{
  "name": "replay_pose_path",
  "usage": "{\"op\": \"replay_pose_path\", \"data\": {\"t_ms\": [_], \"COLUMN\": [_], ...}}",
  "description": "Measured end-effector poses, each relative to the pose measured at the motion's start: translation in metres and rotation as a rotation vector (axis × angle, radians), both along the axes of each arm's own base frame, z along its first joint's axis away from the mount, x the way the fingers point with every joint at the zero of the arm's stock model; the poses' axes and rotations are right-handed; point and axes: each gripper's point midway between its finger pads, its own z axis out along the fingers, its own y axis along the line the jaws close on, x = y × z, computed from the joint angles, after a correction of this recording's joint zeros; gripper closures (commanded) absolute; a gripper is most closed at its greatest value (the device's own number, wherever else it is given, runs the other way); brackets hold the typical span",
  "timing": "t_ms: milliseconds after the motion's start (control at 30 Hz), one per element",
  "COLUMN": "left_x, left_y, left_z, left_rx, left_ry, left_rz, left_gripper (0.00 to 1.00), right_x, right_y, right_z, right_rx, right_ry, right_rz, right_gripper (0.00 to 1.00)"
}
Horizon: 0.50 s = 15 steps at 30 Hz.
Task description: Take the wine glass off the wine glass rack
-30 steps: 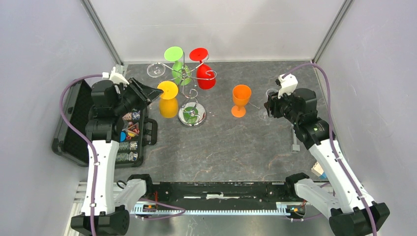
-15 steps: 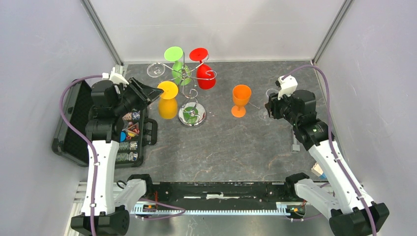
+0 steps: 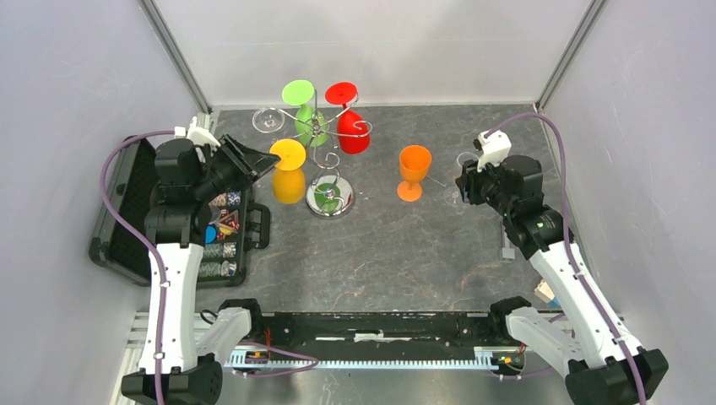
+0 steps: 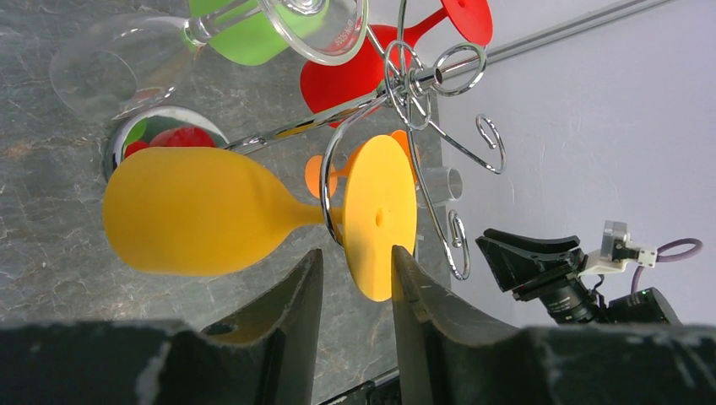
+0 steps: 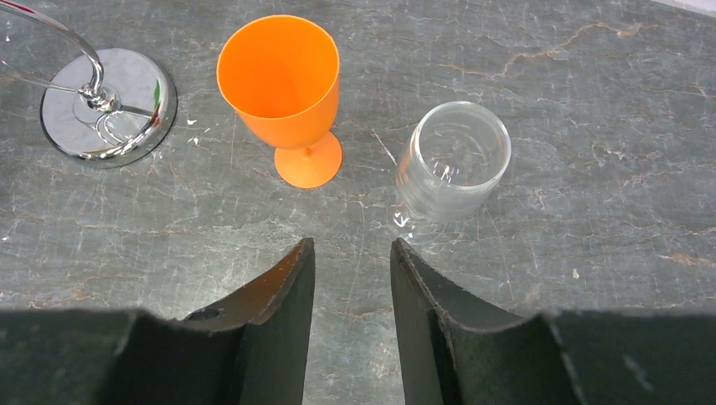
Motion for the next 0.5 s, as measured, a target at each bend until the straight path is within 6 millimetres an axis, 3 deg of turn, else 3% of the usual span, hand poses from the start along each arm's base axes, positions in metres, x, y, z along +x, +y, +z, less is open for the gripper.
{"op": "replay_pose_path", "data": {"t_ms": [133,367,500], "left_x": [-0.002,-0.004,-0.005], "left_y": [0.001,0.0,0.0], "left_z": [0.003,0.009,0.011], "left_rx": [0.002,0.002,-0.001], "left_ry": [-0.002,-0.013,-0.019], "left_rz": [0.004,0.004,0.003], "left_gripper": [0.59,0.71,0.72], "right_x": [0.0,0.0,0.0], "right_y": [0.0,-0.001,-0.001], "right_z": [-0.004,-0.004,-0.004], "right_rx": [-0.002,-0.002,-0.001], "right_ry": [0.008,0.005,0.006], "right_rz": [0.0,-0.002,-0.004], "right_gripper": [0.57,0.57,0.57]}}
